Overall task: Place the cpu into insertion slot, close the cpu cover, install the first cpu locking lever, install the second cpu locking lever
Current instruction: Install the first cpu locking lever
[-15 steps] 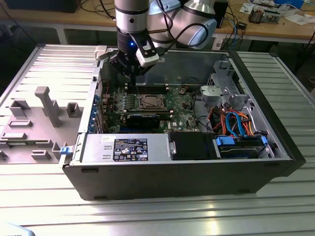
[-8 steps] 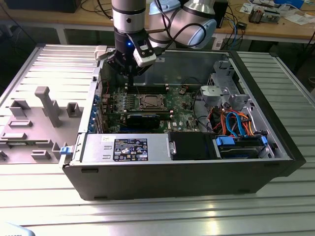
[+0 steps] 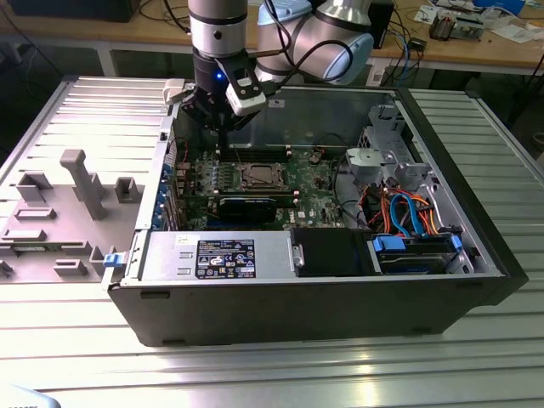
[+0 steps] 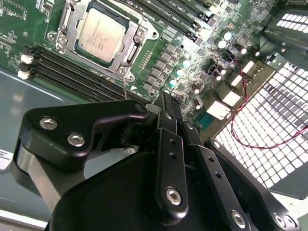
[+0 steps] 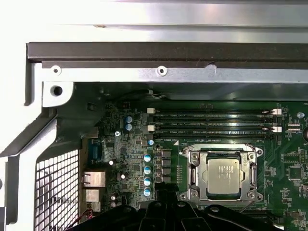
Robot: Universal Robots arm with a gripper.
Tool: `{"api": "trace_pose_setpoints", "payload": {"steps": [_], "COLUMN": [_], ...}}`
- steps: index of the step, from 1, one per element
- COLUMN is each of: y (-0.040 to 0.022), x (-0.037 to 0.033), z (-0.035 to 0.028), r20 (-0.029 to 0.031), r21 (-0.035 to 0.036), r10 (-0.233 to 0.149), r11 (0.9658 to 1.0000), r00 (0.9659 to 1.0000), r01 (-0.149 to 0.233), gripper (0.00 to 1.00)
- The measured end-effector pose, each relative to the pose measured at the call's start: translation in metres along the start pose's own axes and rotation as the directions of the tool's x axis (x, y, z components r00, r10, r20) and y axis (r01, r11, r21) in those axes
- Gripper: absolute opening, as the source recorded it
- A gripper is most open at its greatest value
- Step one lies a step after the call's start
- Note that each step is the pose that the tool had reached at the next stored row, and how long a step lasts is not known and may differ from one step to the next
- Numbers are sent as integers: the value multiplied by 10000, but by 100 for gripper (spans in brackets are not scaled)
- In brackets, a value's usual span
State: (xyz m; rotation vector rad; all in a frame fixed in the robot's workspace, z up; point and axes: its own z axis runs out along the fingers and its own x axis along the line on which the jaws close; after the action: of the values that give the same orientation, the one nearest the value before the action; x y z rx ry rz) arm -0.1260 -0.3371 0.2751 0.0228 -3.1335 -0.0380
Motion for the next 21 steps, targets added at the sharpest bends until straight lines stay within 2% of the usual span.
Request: {"api": "trace_pose_setpoints", "payload": {"steps": [15, 21], "y": [34, 124], "x": [35, 35], "z": [3, 22], "r20": [0, 0], "r21": [0, -8], "r10": [0, 0], "r11": [10000, 10000], "r00": [10000, 10000], "r01": [0, 0], "gripper": [11, 11]}}
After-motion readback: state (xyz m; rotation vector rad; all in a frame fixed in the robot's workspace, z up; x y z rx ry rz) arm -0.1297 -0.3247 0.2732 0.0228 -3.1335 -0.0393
